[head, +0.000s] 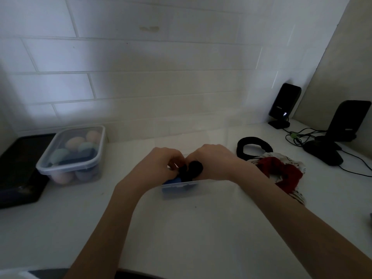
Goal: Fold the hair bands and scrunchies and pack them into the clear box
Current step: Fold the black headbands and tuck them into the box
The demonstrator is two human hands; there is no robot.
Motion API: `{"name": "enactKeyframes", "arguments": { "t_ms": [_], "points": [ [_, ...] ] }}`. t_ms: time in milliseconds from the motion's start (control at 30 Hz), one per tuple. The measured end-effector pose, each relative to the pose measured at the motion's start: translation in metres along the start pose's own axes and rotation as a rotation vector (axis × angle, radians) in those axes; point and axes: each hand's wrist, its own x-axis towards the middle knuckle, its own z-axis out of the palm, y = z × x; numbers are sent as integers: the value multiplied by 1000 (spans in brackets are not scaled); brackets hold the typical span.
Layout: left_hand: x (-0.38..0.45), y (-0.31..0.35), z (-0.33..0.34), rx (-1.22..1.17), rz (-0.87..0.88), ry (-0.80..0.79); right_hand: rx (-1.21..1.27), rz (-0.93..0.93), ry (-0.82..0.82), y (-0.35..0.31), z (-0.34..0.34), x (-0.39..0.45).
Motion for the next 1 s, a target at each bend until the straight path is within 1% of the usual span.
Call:
{"name": "enactKeyframes", "arguments": {
  "t_ms": [167, 233, 333, 367, 433, 467, 533, 667, 767, 900, 1000],
  "points": [
    [0, 3, -8, 149, 20, -159, 27, -19, 58, 4, 8, 2],
    [0, 7, -9, 177, 4, -220, 107, -25, 49, 11, 14, 3],
    [0, 12, -10, 197, -21, -297, 527, -15, -11, 21, 16, -1],
    [1, 13, -9, 184, -28, -326, 649, 11, -2, 23, 16, -3],
    [1, 16, -4, 141, -46, -365, 807, 100, 70, 23, 17, -4],
    [1, 17, -2, 126, -61, -354, 849, 153, 125, 22, 19, -5],
    [5, 17, 3, 130, -90, -297, 849, 243, 204, 20, 21, -6],
    [14, 15, 11, 214, -45, -200, 846, 268, 171, 23, 22, -12],
    [18, 13, 16, 153, 3, -153, 899, 285, 184, 26, 24, -13],
    [22, 12, 18, 68, 0, -165, 984, 324, 311, 27, 25, -14],
    [23, 13, 18, 48, 20, -255, 1016, 404, 427, 32, 27, -14]
  ]
}}
